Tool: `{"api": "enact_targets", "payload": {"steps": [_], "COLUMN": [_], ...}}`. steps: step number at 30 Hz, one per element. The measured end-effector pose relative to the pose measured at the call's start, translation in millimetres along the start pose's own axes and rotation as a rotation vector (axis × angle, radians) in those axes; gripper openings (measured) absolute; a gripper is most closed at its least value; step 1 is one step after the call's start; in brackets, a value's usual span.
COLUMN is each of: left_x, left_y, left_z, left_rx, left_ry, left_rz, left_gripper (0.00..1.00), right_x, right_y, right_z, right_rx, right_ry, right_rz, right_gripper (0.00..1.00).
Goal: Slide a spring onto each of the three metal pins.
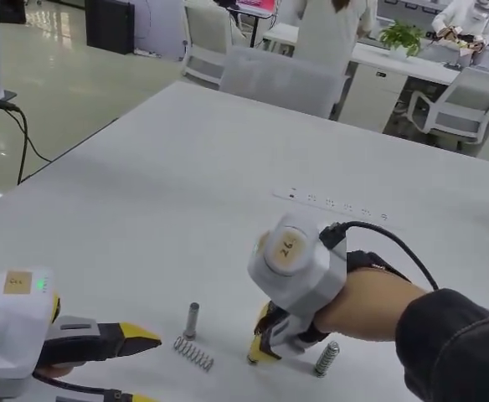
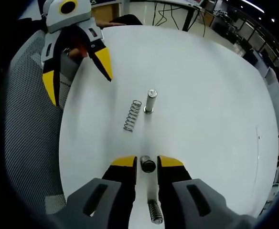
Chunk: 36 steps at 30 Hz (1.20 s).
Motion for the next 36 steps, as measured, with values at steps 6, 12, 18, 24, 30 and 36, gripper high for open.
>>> {"api": "enact_targets", "payload": {"steps": [6, 12, 18, 24, 30, 36], "left_x": [0.3, 0.3, -0.4, -0.9, -1.4, -1.7], "left_y": [-0.2, 0.0, 0.1, 0.5, 0.4, 0.5], "left_z": [0.7, 1.2, 1.8, 1.5, 1.5, 1.0], "left_rx": [-0.004, -0.005, -0.009, -0.008, -0.008, -0.006], "left_ry": [-0.003, -0.003, -0.005, -0.003, -0.002, -0.002], "left_rz": [-0.002, -0.002, -0.005, -0.005, -0.007, -0.009], "left_gripper": [0.44, 0.44, 0.44, 0.44, 0.44, 0.44], "right_x": [7.1, 15.6, 31.5, 32.4, 39.7, 38.6], "right_y": [4.7, 7.8, 3.3, -12.4, -21.5, -31.7], "right_z": [-2.7, -5.9, -15.6, -24.0, -26.4, -27.6], "right_rx": [-0.009, -0.020, 0.014, 0.034, 0.032, 0.027], "right_ry": [0.019, 0.041, 0.027, 0.027, 0.001, -0.012], "right_rz": [0.008, 0.018, 0.063, 0.047, 0.057, 0.034], "right_gripper": [0.15, 0.15, 0.14, 0.13, 0.12, 0.10]}}
Point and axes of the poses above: the centre of the closed fingertips' face, and the gripper's own axes: y roughly backward along the fingers, z roughly to its right, x roughly out of its top, the point moved 2 cm from there along y, roughly backward along the fingers, and after that the axes turned 3 degrees about -y, right-handed, at the moved point
